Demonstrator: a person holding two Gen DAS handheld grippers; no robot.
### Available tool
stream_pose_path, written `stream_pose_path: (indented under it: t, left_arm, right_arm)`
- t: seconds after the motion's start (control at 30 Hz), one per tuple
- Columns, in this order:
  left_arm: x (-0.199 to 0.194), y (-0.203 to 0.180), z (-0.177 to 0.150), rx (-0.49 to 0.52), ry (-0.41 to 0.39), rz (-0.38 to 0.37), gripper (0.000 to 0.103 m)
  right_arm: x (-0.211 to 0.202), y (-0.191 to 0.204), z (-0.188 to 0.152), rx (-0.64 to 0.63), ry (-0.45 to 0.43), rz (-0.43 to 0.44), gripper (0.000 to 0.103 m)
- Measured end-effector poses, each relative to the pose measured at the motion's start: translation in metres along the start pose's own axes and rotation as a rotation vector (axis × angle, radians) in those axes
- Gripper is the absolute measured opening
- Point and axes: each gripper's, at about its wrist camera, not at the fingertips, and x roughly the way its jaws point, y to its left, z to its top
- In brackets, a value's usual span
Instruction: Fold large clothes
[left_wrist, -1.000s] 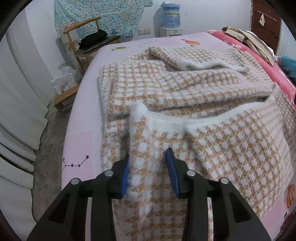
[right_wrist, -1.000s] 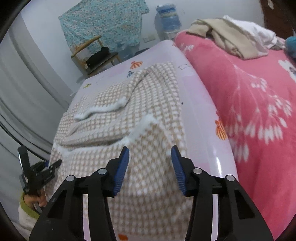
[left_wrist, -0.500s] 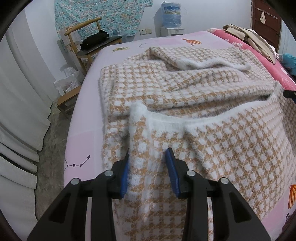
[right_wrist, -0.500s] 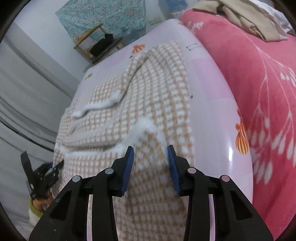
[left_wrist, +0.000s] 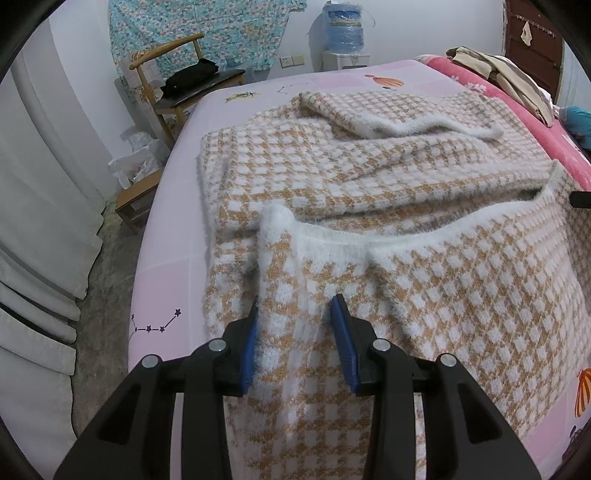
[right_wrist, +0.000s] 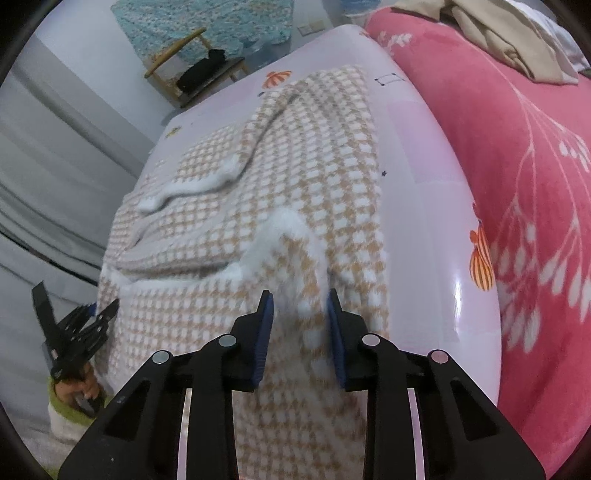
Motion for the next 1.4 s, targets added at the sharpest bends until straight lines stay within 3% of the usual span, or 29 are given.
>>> stream_pose_path:
  t: [0.3, 0.9, 1.4]
  left_arm:
    - [0.0, -0.001, 0.001, -0.001, -0.001, -0.002, 0.036]
    - [0.001, -0.001, 0.001, 0.0, 0.001, -0.002, 0.036]
    - [0.001, 0.0, 0.001, 0.001, 0.003, -0.002, 0.036]
  right_arm:
    - [0.005, 0.01, -0.005, -0.043, 0.019, -0.044, 0.024]
    - [0.027, 0.055, -0.012, -0.165, 0.005, -0.239, 0.022]
    - [0.032, 0.064, -0.016, -0.179, 0.005, -0.267, 0.022]
